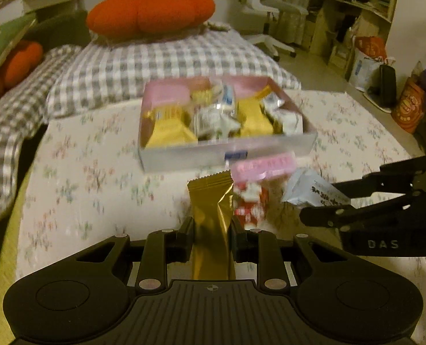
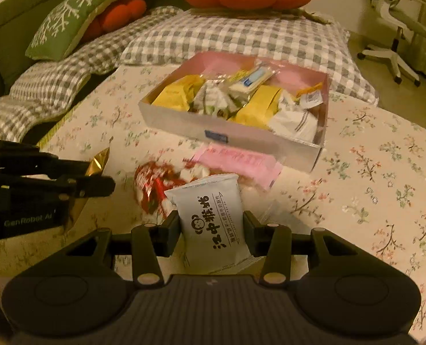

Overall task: Organize snacks
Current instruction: 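Lower both packets into the silver box and open both grippers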

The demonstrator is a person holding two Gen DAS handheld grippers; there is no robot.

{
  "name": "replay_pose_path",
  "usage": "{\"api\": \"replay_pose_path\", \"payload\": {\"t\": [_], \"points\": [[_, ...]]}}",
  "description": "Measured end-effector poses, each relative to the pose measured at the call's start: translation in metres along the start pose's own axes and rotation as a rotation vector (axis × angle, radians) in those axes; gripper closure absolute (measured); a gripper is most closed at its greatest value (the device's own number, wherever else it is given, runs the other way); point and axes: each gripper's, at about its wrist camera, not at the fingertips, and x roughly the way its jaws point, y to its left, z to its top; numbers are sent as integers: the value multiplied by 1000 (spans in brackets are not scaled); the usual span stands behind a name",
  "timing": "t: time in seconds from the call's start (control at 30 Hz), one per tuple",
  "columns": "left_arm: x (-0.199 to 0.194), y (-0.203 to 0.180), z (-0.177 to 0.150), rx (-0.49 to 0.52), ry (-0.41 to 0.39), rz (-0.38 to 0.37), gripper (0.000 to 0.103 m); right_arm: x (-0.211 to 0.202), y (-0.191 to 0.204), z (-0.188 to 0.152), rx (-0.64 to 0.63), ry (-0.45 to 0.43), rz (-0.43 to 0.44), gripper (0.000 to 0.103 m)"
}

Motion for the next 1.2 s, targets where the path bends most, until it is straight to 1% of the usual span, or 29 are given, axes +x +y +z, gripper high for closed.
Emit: {"api": "replay_pose_path", "payload": {"t": [0.13, 0.23, 0.33, 0.43, 0.5, 0.53, 0.6, 0.67, 0.7, 0.8, 0.87, 0.97, 1.03, 1.1, 1.2], "points": [[7, 5, 25, 13, -11, -3, 80, -1, -14, 20, 53, -15, 23, 61], [10, 12, 48, 19, -53, 8, 80, 3, -23, 33, 88, -24, 27, 61], [22, 18, 77, 27, -74, 15, 80, 10, -32, 52, 146, -37, 29, 61], [38, 25, 110, 19, -89, -2, 80, 19, -44, 77, 231, -43, 38, 61], [55, 34, 133, -18, -86, -19, 80, 30, -54, 99, 296, -38, 35, 61], [64, 39, 143, -31, -81, -19, 80, 35, -59, 109, 324, -33, 27, 61], [82, 44, 155, -8, -72, 5, 80, 46, -67, 125, 367, -24, 20, 61], [98, 47, 160, 26, -63, 44, 80, 56, -72, 135, 403, -14, 20, 61], [104, 50, 161, 23, -59, 48, 80, 63, -75, 139, 434, -10, 42, 61], [119, 61, 158, -8, -56, 29, 80, 80, -75, 145, 514, -10, 141, 61], [127, 66, 156, -17, -52, 22, 80, 90, -66, 151, 519, -11, 173, 61], [138, 67, 153, -22, -46, 17, 79, 112, -52, 155, 539, 14, 176, 61], [145, 68, 151, -18, -53, 39, 79, 121, -48, 157, 558, 13, 156, 61], [147, 73, 149, -24, -74, 46, 75, 123, -47, 160, 581, -15, 158, 60], [142, 77, 146, -30, -97, 46, 65, 122, -48, 162, 612, -39, 192, 55]]}}
